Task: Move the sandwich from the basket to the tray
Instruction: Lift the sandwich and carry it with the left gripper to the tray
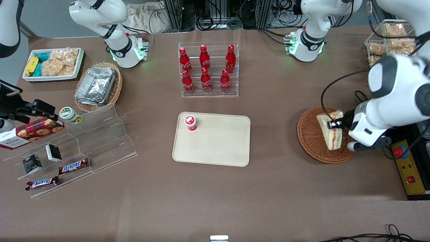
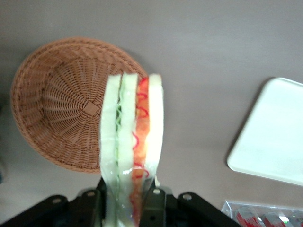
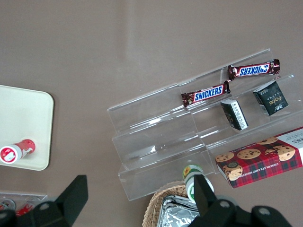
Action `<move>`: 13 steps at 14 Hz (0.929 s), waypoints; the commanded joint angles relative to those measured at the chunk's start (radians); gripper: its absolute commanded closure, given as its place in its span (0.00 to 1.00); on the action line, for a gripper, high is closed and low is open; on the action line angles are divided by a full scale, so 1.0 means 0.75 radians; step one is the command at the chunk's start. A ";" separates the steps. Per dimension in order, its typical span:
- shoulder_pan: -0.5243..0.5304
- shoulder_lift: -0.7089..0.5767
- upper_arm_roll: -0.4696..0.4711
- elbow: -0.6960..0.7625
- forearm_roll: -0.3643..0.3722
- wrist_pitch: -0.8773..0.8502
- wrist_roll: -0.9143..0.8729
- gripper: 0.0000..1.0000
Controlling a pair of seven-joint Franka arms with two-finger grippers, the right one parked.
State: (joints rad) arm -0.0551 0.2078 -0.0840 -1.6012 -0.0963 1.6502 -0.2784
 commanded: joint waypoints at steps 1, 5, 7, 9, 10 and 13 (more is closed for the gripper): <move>-0.129 0.040 0.004 0.259 0.008 -0.169 -0.066 0.72; -0.372 0.054 0.004 0.367 0.004 -0.171 -0.156 0.71; -0.488 0.140 0.004 0.429 0.004 -0.108 -0.248 0.71; -0.589 0.228 0.004 0.446 0.004 0.002 -0.326 0.71; -0.634 0.271 0.004 0.442 0.004 0.067 -0.359 0.71; -0.698 0.422 0.006 0.435 0.006 0.225 -0.371 0.70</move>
State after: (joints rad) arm -0.5569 0.4338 -0.0949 -1.3282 -0.0959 1.7808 -0.5444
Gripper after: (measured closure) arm 0.696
